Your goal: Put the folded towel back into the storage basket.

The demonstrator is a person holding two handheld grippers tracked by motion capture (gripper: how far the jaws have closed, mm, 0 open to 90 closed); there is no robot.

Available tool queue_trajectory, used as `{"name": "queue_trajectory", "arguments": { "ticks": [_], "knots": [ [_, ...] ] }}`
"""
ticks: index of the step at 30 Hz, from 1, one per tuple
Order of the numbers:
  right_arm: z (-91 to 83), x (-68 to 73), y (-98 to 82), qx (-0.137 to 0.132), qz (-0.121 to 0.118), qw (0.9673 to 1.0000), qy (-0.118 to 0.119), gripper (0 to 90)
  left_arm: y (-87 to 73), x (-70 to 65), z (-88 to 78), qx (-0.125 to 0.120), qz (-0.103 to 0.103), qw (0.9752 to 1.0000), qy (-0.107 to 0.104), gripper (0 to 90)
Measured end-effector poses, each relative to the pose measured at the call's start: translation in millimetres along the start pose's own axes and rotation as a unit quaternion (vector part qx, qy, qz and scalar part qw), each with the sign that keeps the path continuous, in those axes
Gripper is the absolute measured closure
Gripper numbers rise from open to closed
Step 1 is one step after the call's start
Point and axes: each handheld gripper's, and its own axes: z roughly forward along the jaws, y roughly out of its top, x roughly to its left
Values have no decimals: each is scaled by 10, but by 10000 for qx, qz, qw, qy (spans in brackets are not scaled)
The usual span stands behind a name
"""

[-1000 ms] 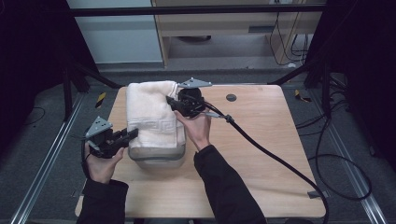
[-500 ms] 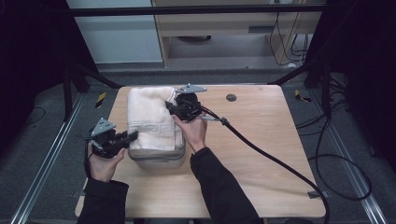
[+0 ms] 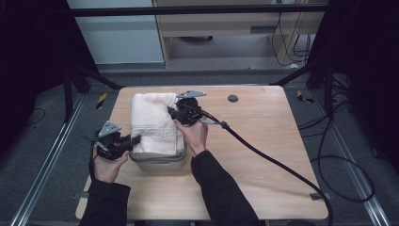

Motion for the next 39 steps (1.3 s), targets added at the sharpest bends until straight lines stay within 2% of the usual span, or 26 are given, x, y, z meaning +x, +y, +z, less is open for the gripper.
{"name": "queue_trajectory", "arguments": {
  "ticks": [9,20,29,39],
  "knots": [
    [96,-52,-98,117,60,9999,9,666,-48,10,98,131,32,9999,69,736],
    [206,-83,-197,310,-31,9995,-94,661,-99,19,203,299,48,9995,102,736],
    [255,-122,-290,392,24,9992,-113,658,-139,5,295,468,77,9988,147,735],
    [323,-135,-378,506,-71,9985,-204,650,-180,23,383,656,112,9976,211,729]
  ]
}}
